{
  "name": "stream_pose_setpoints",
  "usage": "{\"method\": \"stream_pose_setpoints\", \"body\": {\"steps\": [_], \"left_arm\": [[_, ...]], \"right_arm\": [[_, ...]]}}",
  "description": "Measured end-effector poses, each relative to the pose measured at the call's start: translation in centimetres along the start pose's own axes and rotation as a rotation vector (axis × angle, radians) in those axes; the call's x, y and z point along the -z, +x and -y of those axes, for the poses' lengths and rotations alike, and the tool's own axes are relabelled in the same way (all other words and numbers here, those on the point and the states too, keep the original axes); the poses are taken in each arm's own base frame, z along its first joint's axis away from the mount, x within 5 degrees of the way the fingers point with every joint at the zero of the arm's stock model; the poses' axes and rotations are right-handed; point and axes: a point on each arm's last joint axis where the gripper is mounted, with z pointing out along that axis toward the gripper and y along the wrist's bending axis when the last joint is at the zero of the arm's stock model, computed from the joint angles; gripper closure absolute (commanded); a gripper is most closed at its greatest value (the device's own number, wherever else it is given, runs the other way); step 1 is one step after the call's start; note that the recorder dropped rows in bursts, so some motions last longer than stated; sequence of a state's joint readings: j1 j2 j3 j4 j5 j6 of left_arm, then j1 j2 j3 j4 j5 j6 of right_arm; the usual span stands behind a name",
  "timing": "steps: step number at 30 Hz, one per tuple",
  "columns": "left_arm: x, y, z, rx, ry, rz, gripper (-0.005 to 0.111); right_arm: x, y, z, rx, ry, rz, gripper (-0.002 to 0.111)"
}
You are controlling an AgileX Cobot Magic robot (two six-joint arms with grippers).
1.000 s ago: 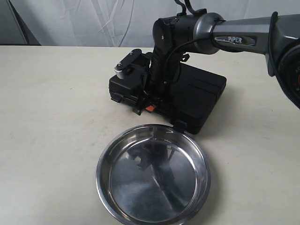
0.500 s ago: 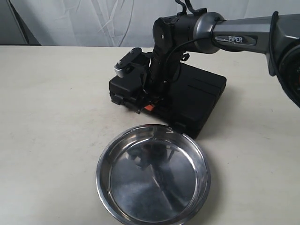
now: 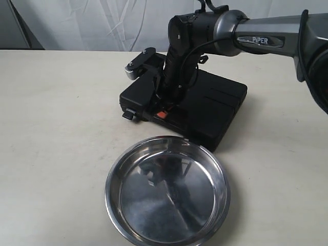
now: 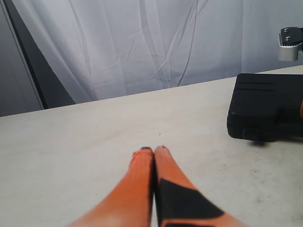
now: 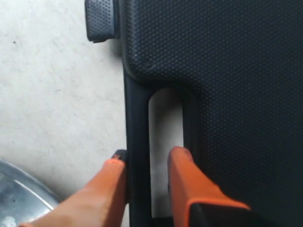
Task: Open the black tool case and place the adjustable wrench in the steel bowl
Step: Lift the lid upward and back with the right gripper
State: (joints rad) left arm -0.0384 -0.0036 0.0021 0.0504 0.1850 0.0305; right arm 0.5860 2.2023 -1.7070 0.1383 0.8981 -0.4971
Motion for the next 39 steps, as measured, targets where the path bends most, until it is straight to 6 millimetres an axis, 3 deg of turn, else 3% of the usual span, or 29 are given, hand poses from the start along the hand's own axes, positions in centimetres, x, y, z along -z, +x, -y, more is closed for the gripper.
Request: {"method": "stream_pose_setpoints", "body": {"steps": [8,10,14,23,29,36,39], "left_arm": [[0.0,0.0,0.0,0.000,0.000,0.000,0.106],[0.0,0.0,0.0,0.000,0.000,0.000,0.106],[0.0,0.0,0.0,0.000,0.000,0.000,0.106],[0.0,0.0,0.0,0.000,0.000,0.000,0.106],[0.0,0.0,0.0,0.000,0.000,0.000,0.106],[0.0,0.0,0.0,0.000,0.000,0.000,0.106],[0.0,0.0,0.0,0.000,0.000,0.000,0.106]], "right_arm": [[-2.5,0.9,-0.1,-0.006,-0.035,-0.084,0.070],[-2.9,0.9,-0.1,-0.010,-0.035,-0.085,0.077],[-2.8,0.8,0.0,-0.013,-0.027,-0.066,0.107],[-2.7,0.7,0.1,-0.005,-0.021,-0.058,0.108],[-1.3,0.3,0.0,0.000,-0.008,-0.031,0.108],[2.3,-0.2,-0.2,-0.011,0.004,0.019,0.108],[2.6,-0.1,-0.4,-0.016,-0.004,0.015,0.108]]}}
